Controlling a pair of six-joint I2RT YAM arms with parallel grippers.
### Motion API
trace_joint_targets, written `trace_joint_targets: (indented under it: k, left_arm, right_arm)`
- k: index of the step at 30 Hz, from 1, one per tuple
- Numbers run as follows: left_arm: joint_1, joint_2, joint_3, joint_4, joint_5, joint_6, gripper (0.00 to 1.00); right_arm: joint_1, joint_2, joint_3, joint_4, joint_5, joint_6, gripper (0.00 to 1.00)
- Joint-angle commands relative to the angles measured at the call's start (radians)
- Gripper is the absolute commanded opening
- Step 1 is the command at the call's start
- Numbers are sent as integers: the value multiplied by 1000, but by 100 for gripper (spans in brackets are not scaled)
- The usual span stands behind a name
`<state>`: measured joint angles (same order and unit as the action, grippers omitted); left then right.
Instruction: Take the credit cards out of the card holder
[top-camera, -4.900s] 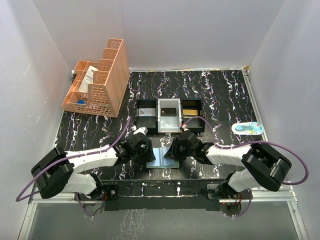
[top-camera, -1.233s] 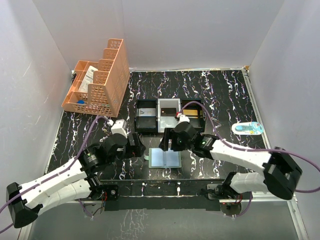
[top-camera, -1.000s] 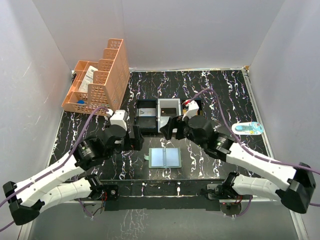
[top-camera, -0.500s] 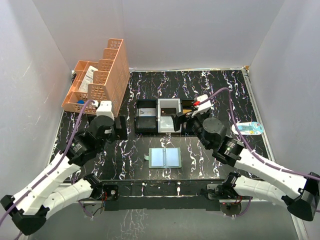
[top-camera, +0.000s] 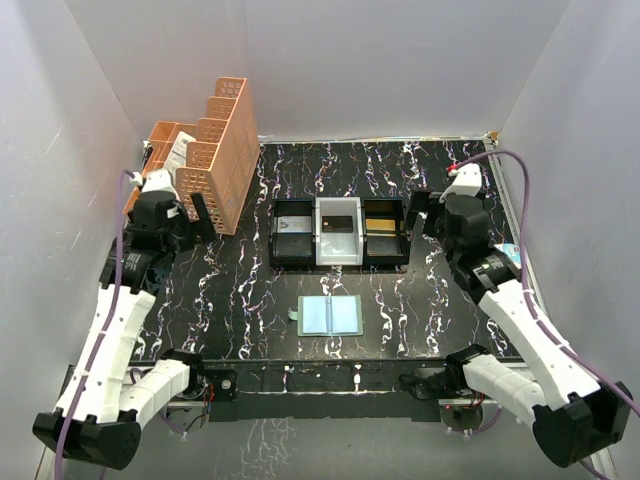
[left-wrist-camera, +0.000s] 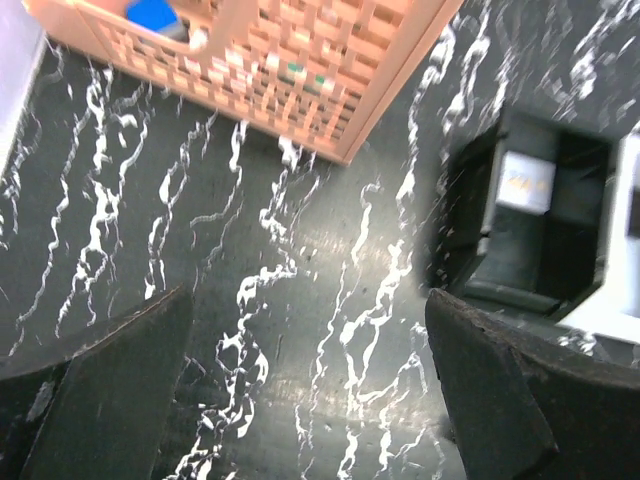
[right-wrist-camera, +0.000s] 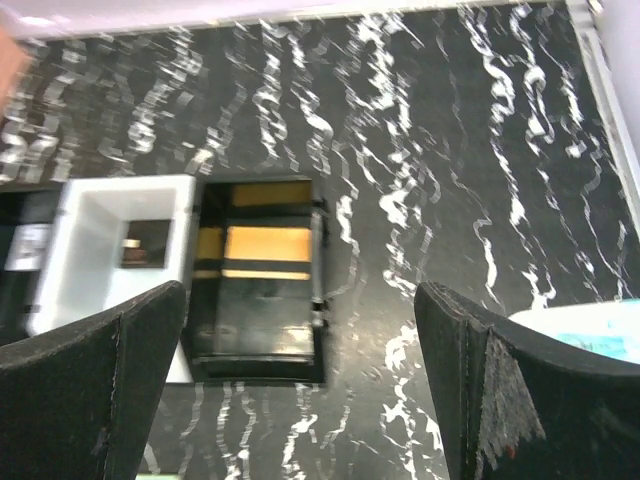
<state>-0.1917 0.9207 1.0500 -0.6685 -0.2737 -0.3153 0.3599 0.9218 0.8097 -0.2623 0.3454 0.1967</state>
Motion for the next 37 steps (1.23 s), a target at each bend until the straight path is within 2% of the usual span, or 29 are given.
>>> trace_joint_targets:
  k: [1, 4, 8, 14, 21, 25, 37]
  left_arm:
    - [7, -22, 179, -70, -64, -14, 99]
    - [7, -33, 244, -98, -68, 9, 99]
    - [6, -37, 287, -158, -95, 16, 99]
    - [6, -78, 286, -170, -142, 13, 99]
    - [7, -139, 275, -148, -133, 3, 99]
    - [7, -157, 266, -154, -131, 3, 99]
    - [7, -156, 234, -154, -79, -24, 99]
  right_arm:
    - [-7, -77, 255, -114, -180, 6, 98]
    - [-8, -113, 361, -160, -229, 1, 98]
    - [-7, -173, 421, -181, -251, 18, 98]
    - [-7, -222, 349, -155, -223, 41, 98]
    - [-7, -98, 307, -249, -89, 46, 98]
    - [-7, -69, 301, -267, -106, 48, 98]
    - [-7, -116, 283, -255, -136, 57, 98]
